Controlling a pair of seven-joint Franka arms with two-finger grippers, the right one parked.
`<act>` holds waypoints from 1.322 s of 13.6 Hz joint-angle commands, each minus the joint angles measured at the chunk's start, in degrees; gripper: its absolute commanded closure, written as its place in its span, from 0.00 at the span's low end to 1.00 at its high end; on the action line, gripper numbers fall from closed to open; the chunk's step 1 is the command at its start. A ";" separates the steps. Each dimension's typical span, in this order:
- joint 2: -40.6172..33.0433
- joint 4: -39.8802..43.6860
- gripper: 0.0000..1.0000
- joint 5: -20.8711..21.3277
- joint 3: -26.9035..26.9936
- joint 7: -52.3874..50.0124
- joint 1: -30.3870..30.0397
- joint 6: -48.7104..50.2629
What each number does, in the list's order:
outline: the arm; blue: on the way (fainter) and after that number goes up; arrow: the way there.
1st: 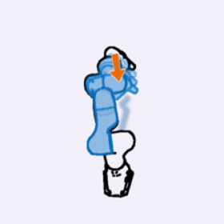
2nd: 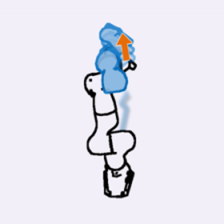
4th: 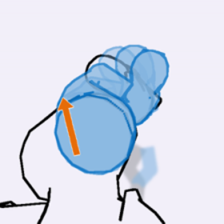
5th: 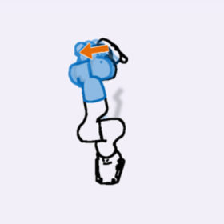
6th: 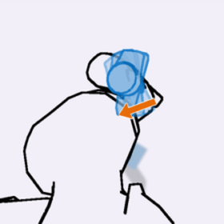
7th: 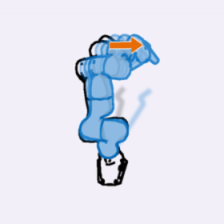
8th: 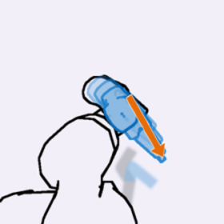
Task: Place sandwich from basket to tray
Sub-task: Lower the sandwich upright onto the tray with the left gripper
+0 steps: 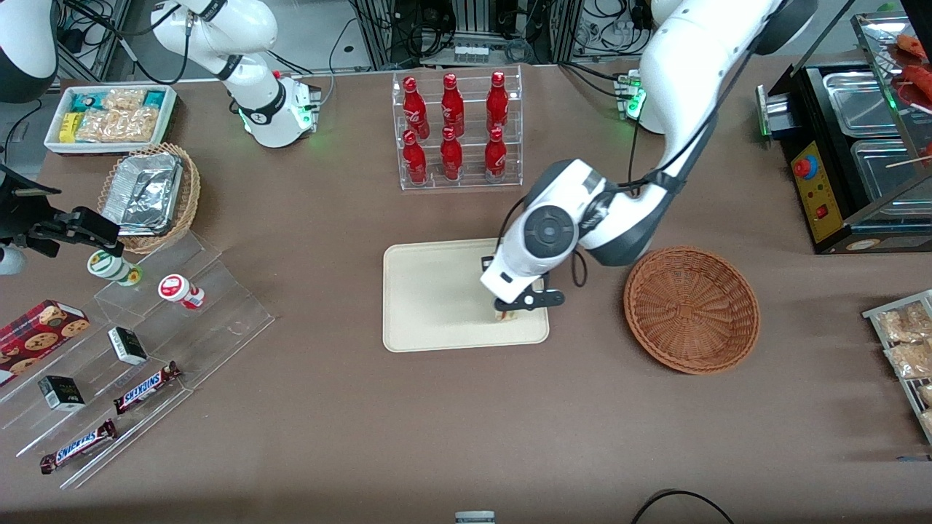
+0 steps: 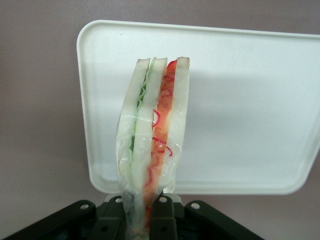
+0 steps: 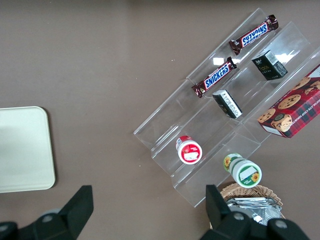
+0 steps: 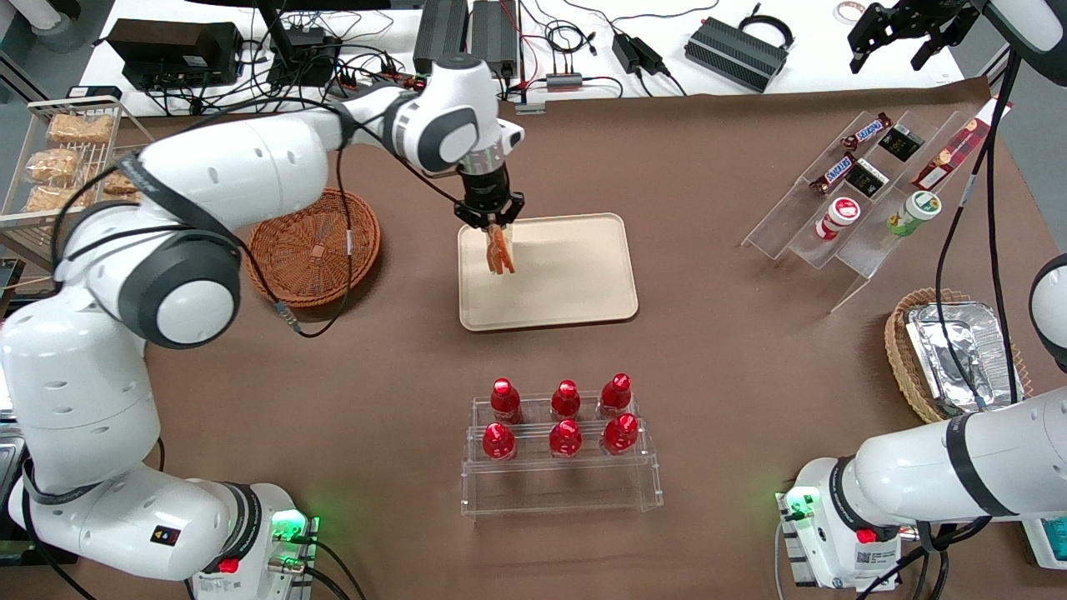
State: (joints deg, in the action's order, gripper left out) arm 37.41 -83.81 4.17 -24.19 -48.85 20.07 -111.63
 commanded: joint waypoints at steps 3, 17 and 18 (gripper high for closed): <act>8.80 10.49 1.00 6.18 0.64 -8.70 5.41 2.03; 13.47 13.41 1.00 6.64 0.46 -13.63 8.23 2.03; 13.82 13.50 1.00 6.73 0.55 -14.42 8.23 1.85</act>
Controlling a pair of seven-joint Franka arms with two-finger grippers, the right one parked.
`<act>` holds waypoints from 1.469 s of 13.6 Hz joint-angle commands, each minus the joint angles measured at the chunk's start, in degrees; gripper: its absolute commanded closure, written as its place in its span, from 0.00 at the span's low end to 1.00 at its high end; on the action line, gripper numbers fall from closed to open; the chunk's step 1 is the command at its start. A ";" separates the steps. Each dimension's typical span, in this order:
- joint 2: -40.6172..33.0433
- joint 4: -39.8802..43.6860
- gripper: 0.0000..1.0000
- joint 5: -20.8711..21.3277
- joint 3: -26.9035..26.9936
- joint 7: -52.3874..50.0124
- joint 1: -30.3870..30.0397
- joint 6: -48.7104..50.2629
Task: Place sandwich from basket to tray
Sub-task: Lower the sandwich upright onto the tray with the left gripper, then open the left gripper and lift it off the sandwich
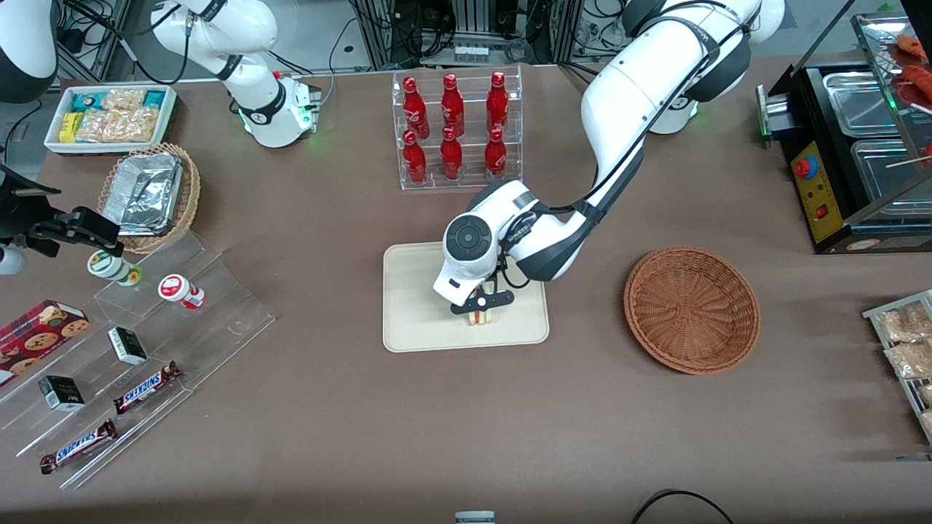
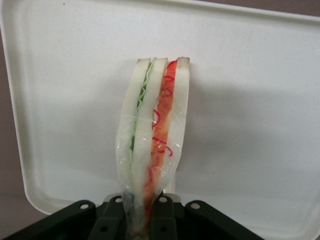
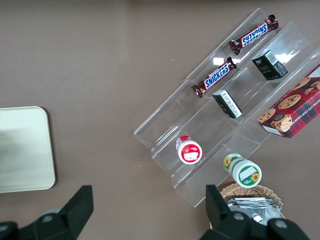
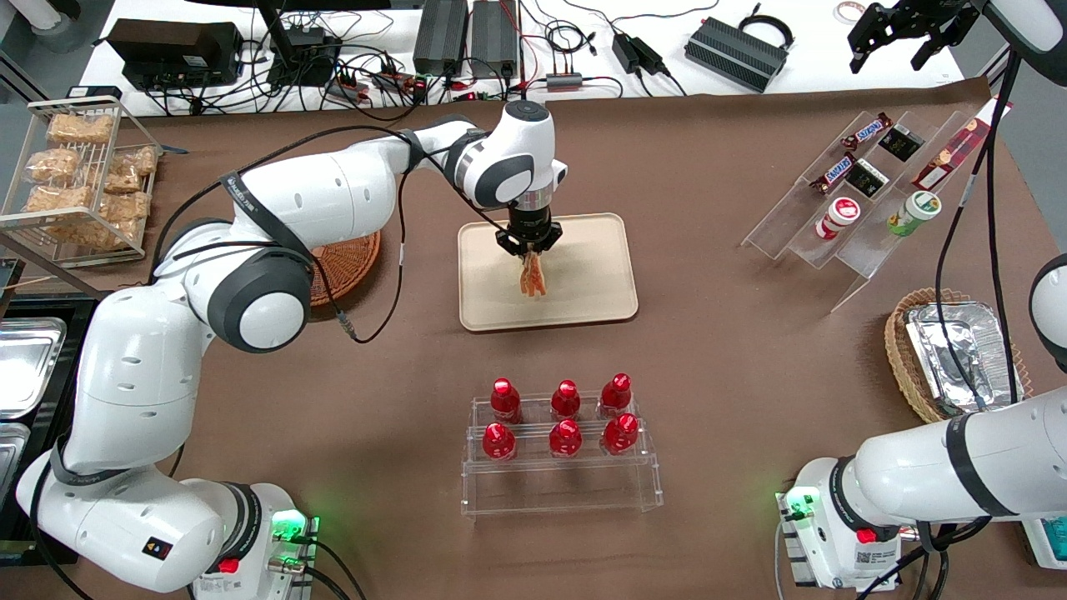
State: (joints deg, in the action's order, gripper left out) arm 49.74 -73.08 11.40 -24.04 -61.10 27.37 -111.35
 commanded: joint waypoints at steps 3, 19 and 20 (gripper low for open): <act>1.94 2.68 1.00 -0.24 0.39 -2.28 0.93 1.40; -3.49 8.83 0.00 -6.04 -0.05 0.52 -2.06 10.44; -4.82 8.83 0.00 -6.21 0.04 2.97 -2.23 11.84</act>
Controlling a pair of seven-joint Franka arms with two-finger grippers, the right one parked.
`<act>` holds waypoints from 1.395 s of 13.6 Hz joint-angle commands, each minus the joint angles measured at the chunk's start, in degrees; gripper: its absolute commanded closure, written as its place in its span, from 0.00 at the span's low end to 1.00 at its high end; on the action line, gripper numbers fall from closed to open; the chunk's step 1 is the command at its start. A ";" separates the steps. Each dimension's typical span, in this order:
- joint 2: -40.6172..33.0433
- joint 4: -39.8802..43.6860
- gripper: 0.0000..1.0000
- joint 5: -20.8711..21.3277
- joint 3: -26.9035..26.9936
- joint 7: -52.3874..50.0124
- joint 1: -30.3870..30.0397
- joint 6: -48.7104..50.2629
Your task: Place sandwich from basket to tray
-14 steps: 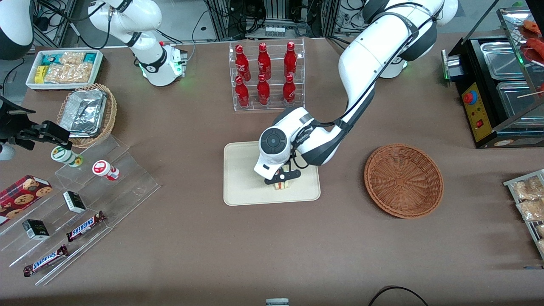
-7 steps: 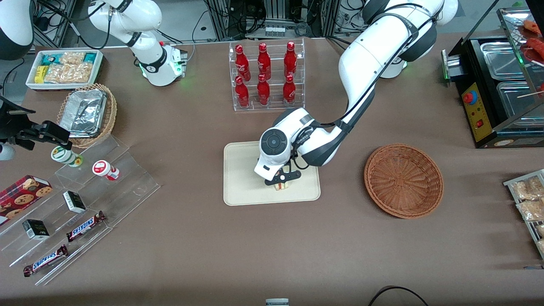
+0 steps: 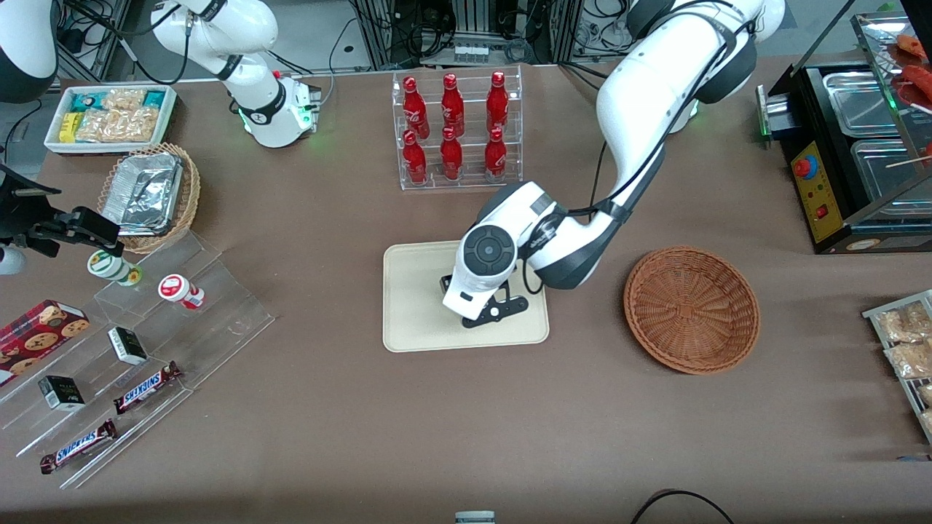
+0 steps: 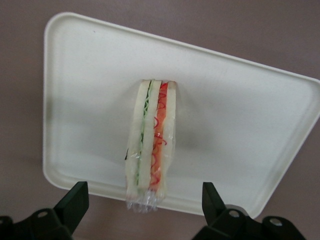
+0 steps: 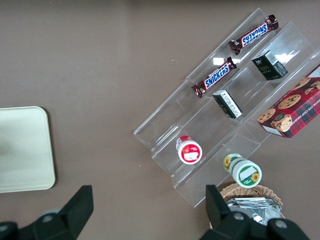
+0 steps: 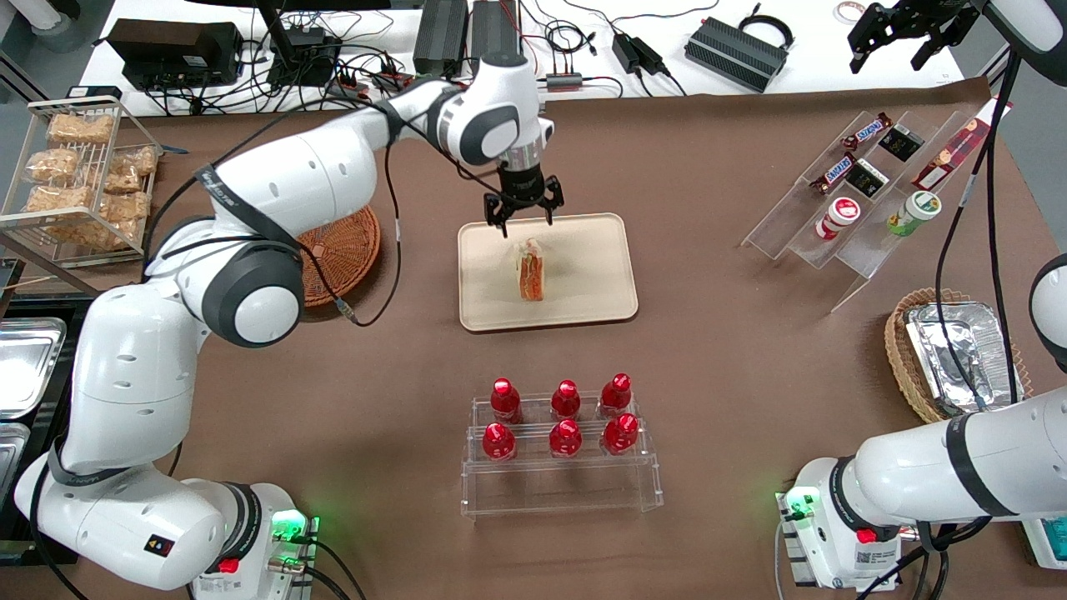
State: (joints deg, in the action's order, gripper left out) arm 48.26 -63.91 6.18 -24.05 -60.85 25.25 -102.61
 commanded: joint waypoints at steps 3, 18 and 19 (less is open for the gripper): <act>-6.94 -0.33 0.00 -1.69 -0.21 9.32 -3.62 8.02; -25.75 -10.61 0.00 -3.63 -0.03 44.06 -28.23 23.68; -25.93 -11.14 0.00 -3.71 -0.03 44.24 -29.02 23.68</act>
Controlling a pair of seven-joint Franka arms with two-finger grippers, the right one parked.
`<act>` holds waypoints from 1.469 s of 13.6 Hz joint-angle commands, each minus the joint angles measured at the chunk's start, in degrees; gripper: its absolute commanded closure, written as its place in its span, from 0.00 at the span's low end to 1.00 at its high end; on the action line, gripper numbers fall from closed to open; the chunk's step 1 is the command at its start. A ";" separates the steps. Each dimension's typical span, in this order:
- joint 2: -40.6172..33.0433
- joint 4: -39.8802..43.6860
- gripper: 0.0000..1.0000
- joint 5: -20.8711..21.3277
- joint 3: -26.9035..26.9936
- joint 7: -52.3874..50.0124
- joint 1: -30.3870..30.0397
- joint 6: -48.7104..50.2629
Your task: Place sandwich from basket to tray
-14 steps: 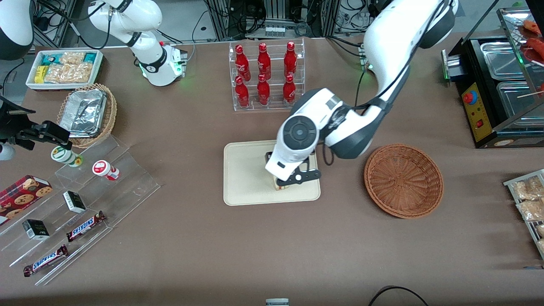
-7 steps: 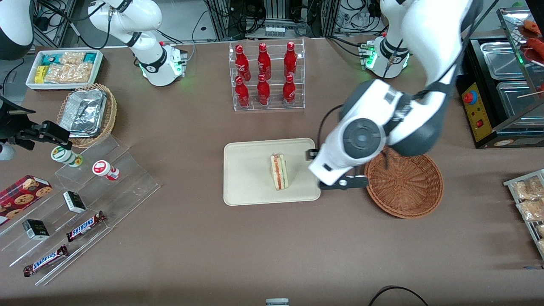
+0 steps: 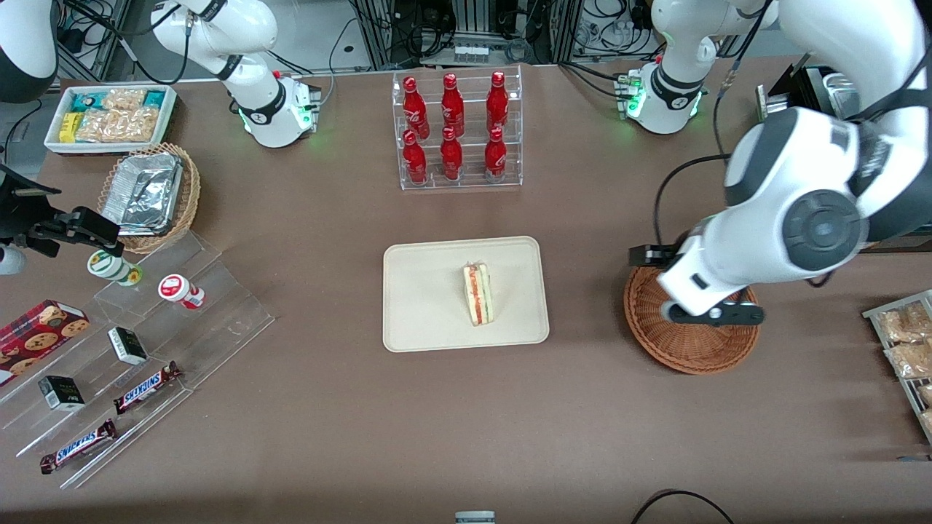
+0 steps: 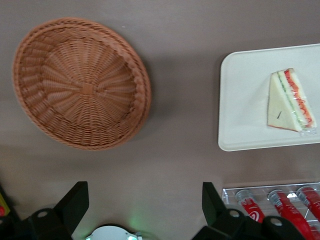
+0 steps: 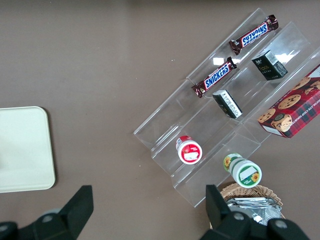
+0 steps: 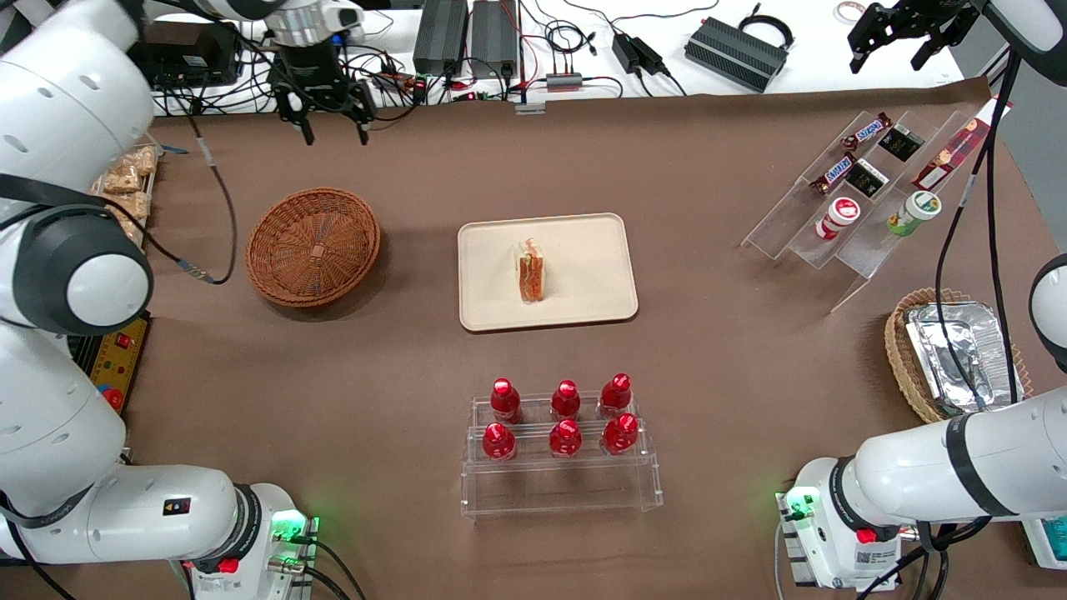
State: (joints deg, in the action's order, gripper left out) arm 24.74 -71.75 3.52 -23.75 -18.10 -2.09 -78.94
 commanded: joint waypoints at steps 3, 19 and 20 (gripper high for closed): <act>-3.55 -4.44 0.00 -0.88 -0.16 2.36 -3.88 0.19; -27.63 -25.19 0.00 -1.76 19.17 12.65 4.47 0.28; -28.07 -25.19 0.00 -1.76 19.61 12.65 4.55 0.54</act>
State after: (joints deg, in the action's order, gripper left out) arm 0.04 -94.21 2.67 -6.04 -6.07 1.10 -78.67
